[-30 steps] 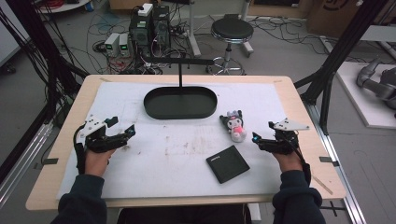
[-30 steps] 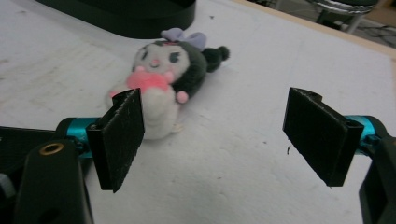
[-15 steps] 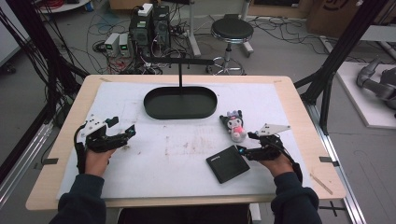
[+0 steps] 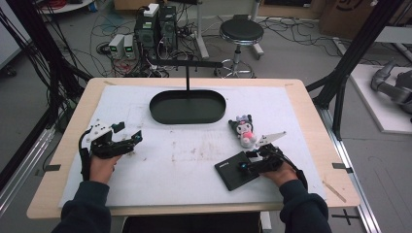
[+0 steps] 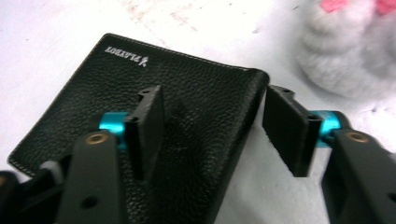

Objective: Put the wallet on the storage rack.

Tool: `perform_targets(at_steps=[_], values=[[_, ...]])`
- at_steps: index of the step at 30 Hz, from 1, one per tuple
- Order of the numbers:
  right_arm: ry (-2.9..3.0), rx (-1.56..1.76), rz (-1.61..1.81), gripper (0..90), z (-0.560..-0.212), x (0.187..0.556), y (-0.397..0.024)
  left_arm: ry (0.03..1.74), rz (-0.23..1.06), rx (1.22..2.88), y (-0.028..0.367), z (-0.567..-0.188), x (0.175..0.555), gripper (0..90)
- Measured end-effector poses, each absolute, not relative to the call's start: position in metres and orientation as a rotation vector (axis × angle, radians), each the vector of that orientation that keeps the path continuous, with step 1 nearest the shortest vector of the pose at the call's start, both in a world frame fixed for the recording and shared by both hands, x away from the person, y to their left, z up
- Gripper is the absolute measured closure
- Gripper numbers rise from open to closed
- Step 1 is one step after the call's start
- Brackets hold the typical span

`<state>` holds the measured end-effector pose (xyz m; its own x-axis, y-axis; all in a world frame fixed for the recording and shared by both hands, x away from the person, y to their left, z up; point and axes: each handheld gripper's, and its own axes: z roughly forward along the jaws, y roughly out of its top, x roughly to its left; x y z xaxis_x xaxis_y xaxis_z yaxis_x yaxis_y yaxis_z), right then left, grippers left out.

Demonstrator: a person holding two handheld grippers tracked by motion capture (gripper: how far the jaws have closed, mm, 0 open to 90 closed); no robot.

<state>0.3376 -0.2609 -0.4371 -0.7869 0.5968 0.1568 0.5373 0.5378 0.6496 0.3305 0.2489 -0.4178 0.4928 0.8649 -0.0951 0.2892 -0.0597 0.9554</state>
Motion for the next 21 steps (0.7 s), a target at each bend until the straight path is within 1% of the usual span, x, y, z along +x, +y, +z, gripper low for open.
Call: perform_targets(at_steps=[5,6,9,10,11,15,16,18,21], values=[[2.695,1.041,1.108,45.4,-0.438,0.34,-0.263,1.018,0.634,1.617,0.249,-0.419,0.331,21.0],[2.694,1.071,1.116,47.7,-0.438,0.341,-0.263,1.019,0.632,1.622,0.249,-0.419,0.331,21.1],[2.686,1.131,1.119,58.7,-0.437,0.342,-0.266,1.016,0.628,1.619,0.248,-0.419,0.331,21.4],[2.686,1.131,1.119,58.7,-0.437,0.342,-0.266,1.015,0.629,1.622,0.248,-0.42,0.331,21.4],[2.68,1.129,1.121,64.3,-0.436,0.343,-0.266,1.019,0.626,1.624,0.248,-0.42,0.331,21.4],[2.656,1.124,1.126,77.3,-0.432,0.341,-0.267,1.02,0.625,1.623,0.248,-0.42,0.331,21.5],[2.656,1.124,1.126,77.3,-0.432,0.341,-0.267,1.02,0.625,1.623,0.248,-0.42,0.331,21.5],[2.633,1.075,1.154,81.1,-0.427,0.34,-0.267,1.022,0.624,1.626,0.248,-0.42,0.332,21.5],[2.591,1.01,1.212,82.4,-0.418,0.335,-0.266,1.026,0.621,1.624,0.249,-0.421,0.332,21.6]])
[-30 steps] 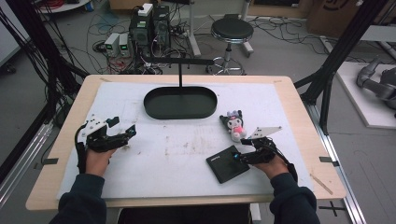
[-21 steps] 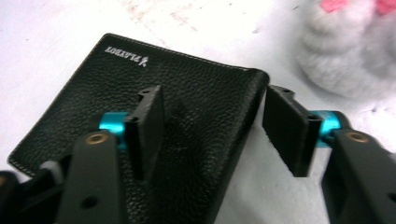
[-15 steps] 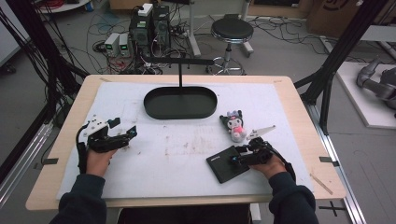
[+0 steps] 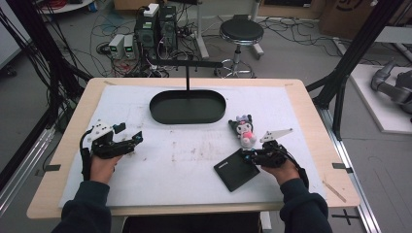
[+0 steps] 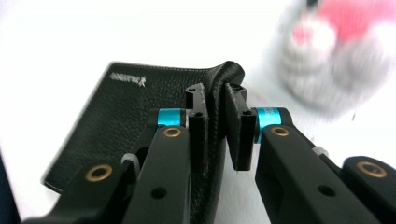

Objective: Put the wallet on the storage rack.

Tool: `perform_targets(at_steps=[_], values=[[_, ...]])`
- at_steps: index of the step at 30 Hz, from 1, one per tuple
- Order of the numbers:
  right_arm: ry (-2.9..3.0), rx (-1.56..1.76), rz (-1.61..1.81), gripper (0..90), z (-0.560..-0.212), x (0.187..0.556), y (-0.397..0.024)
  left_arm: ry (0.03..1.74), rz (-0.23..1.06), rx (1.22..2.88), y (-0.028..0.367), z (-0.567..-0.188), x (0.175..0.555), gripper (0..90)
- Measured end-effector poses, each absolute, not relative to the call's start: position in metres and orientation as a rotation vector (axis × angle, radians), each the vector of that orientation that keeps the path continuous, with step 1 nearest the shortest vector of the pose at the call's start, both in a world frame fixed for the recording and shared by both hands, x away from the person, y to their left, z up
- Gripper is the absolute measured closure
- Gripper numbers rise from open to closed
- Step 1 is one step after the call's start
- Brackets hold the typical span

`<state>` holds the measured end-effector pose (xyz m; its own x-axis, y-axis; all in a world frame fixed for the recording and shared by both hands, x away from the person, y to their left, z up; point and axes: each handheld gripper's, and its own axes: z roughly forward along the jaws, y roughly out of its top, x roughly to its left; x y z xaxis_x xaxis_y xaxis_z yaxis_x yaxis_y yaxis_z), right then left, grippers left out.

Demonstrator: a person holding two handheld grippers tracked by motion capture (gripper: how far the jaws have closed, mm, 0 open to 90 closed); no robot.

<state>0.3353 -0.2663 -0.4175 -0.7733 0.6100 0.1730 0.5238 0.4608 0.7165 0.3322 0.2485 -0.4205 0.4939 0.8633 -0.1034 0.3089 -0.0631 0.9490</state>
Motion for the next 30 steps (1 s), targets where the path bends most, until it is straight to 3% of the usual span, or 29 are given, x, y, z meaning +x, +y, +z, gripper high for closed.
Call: perform_targets(at_steps=[12,23,30], values=[[2.358,0.876,1.302,84.1,-0.367,0.315,-0.278,1.034,0.617,1.624,0.249,-0.421,0.333,21.5],[2.356,0.7,1.205,84.5,-0.353,0.304,-0.236,1.042,0.618,1.614,0.25,-0.421,0.333,21.7],[2.264,0.734,1.083,84.6,-0.345,0.307,-0.236,1.038,0.616,1.619,0.25,-0.421,0.333,21.7]])
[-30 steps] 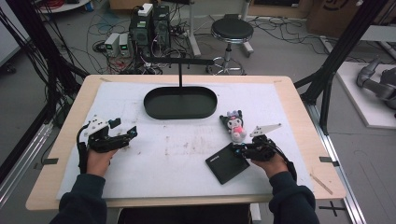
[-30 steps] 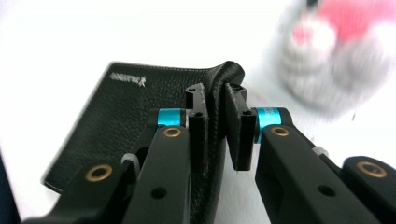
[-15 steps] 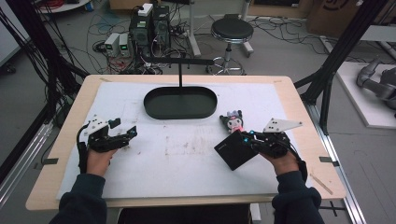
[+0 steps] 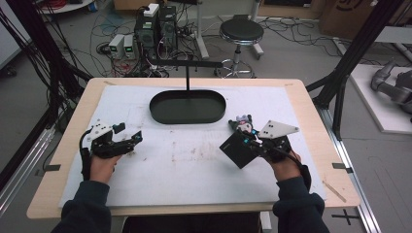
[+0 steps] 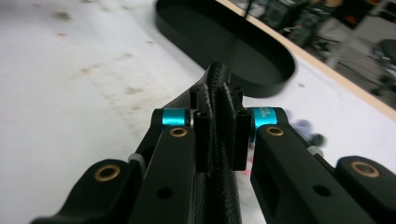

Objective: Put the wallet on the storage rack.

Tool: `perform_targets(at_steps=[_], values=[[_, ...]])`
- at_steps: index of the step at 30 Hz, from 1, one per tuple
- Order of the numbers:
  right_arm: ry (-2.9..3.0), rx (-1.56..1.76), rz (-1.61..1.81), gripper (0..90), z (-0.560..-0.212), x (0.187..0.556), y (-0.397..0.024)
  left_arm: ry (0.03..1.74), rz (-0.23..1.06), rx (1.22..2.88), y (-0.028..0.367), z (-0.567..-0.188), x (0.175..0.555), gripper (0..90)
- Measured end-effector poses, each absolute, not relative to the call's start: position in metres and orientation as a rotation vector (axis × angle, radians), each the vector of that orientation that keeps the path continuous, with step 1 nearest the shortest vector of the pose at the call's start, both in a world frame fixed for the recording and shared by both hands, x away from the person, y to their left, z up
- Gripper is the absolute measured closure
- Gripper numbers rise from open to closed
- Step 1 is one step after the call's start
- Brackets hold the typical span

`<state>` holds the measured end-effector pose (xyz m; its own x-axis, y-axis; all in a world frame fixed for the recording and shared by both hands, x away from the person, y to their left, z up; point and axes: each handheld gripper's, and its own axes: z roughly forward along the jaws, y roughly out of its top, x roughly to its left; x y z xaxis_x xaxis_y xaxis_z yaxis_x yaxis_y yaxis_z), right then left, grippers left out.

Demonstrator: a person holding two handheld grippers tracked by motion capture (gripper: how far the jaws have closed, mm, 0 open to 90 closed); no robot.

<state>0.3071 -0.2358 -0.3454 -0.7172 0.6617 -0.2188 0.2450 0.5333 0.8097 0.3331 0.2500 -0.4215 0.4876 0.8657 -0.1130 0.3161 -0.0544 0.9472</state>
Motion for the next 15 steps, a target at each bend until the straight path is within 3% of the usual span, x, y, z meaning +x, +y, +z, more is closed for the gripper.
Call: perform_targets(at_steps=[15], values=[[2.385,0.751,1.323,84.2,-0.366,0.317,-0.215,1.04,0.618,1.617,0.25,-0.421,0.333,21.7]])
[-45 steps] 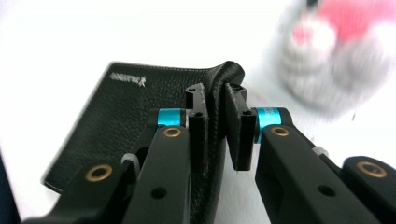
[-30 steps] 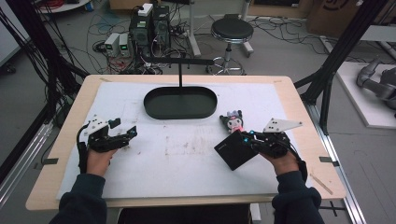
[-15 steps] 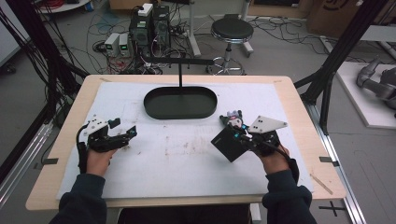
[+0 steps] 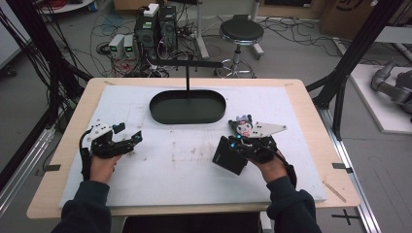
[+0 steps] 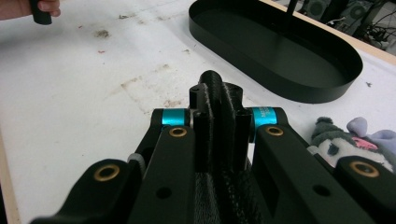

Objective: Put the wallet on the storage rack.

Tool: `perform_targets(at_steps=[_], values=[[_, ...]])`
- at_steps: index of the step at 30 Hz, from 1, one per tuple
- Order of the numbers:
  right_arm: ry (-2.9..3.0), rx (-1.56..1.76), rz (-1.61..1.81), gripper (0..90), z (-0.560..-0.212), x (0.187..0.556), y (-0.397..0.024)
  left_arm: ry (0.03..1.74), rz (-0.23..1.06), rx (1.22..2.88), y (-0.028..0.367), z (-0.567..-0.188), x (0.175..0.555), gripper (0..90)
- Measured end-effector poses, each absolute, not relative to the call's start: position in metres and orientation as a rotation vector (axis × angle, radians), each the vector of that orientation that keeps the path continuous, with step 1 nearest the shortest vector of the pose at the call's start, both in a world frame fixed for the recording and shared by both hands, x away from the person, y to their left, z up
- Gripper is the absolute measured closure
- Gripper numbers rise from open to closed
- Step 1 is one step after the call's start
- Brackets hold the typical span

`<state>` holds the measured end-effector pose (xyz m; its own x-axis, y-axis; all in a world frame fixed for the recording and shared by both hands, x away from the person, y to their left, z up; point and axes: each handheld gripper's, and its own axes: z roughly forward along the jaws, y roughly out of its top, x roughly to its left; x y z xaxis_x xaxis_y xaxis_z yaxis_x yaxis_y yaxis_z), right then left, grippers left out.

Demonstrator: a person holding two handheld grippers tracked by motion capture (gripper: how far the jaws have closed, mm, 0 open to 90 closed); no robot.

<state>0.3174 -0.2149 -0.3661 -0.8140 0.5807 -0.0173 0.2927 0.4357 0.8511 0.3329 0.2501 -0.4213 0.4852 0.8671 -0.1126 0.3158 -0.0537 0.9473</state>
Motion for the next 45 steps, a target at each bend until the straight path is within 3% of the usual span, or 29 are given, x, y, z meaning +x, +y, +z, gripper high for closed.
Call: perform_targets(at_steps=[12,15,16,17,27,31,32,33,37,45], values=[[2.451,0.637,1.387,75.6,-0.37,0.309,-0.215,1.042,0.619,1.613,0.251,-0.421,0.333,21.8],[2.436,0.626,1.393,59.5,-0.37,0.309,-0.216,1.04,0.619,1.615,0.25,-0.421,0.333,21.8],[2.436,0.626,1.393,59.5,-0.37,0.309,-0.216,1.041,0.621,1.615,0.25,-0.421,0.333,21.8],[2.42,0.629,1.384,50.2,-0.372,0.309,-0.215,1.042,0.62,1.612,0.251,-0.421,0.333,21.8],[2.464,0.668,1.305,37.0,-0.386,0.315,-0.217,1.042,0.621,1.614,0.251,-0.421,0.333,21.8],[2.523,0.703,1.278,46.1,-0.394,0.318,-0.22,1.042,0.622,1.614,0.251,-0.421,0.333,21.8],[2.569,0.774,1.247,59.3,-0.397,0.322,-0.223,1.042,0.622,1.614,0.251,-0.421,0.333,21.8],[2.569,0.774,1.247,59.3,-0.397,0.322,-0.223,1.043,0.623,1.614,0.251,-0.421,0.333,21.8],[2.549,0.821,1.254,76.9,-0.395,0.323,-0.226,1.043,0.624,1.614,0.251,-0.421,0.333,21.9],[2.453,0.804,1.307,77.6,-0.383,0.328,-0.216,1.04,0.631,1.617,0.25,-0.42,0.332,21.9]])
